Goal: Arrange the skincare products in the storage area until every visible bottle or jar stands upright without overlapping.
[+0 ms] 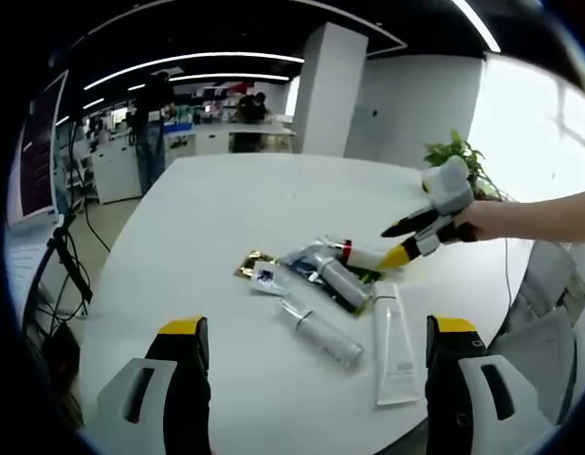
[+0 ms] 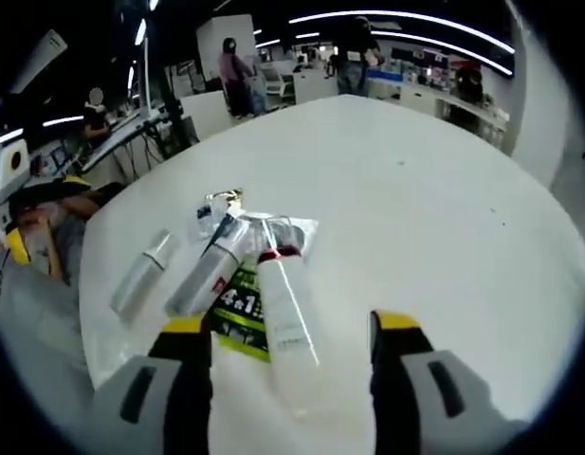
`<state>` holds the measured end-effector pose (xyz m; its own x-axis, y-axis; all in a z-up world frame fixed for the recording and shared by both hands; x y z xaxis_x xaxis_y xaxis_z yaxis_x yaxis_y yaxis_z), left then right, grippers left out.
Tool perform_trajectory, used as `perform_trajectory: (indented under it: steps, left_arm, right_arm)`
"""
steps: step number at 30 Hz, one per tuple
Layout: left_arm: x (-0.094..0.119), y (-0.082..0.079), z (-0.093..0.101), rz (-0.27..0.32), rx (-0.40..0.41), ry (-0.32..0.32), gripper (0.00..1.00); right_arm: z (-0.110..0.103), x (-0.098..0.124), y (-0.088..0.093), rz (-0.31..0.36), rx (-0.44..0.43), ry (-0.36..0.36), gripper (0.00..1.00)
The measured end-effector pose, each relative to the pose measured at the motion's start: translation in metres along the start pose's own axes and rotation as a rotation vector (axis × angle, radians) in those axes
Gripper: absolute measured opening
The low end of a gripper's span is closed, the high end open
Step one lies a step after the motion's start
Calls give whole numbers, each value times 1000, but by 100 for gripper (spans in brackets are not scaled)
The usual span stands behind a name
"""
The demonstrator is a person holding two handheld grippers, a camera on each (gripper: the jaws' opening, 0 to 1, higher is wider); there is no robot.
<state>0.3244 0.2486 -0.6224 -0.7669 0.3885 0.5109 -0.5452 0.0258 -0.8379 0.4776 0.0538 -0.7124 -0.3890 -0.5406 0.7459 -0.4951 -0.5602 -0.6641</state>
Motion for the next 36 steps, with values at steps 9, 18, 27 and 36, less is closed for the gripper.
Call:
perform_trajectory:
  steps: [9,18,27,36]
  left_arm:
    - [-2,7,-6,-17,9,-3,93]
    - [-5,4,-13,-14,11,-15,93]
    - [-4,7,-12,-18,14,-12,92]
    - [2,-2,-8,8,23,-7,92]
  right_arm:
    - [-3,-30,-8,-80,89,-40,52]
    - [-5,-46,-7,-194,105,-52,40]
    - [-3,-45,-6,-186,72,-49,32]
    - [-6,-40,-6,-126,111,-9,30]
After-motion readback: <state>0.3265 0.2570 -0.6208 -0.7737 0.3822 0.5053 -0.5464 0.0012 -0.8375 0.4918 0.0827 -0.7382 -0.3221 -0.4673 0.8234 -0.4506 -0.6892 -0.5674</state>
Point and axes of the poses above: the point that each gripper's makers call its tool centre point, and the gripper's own axes: x roughly backward along the fingers, z roughly to its right, y roughly out of its underside, the point moved 1 cm from there along x, roughly backward along the fingers
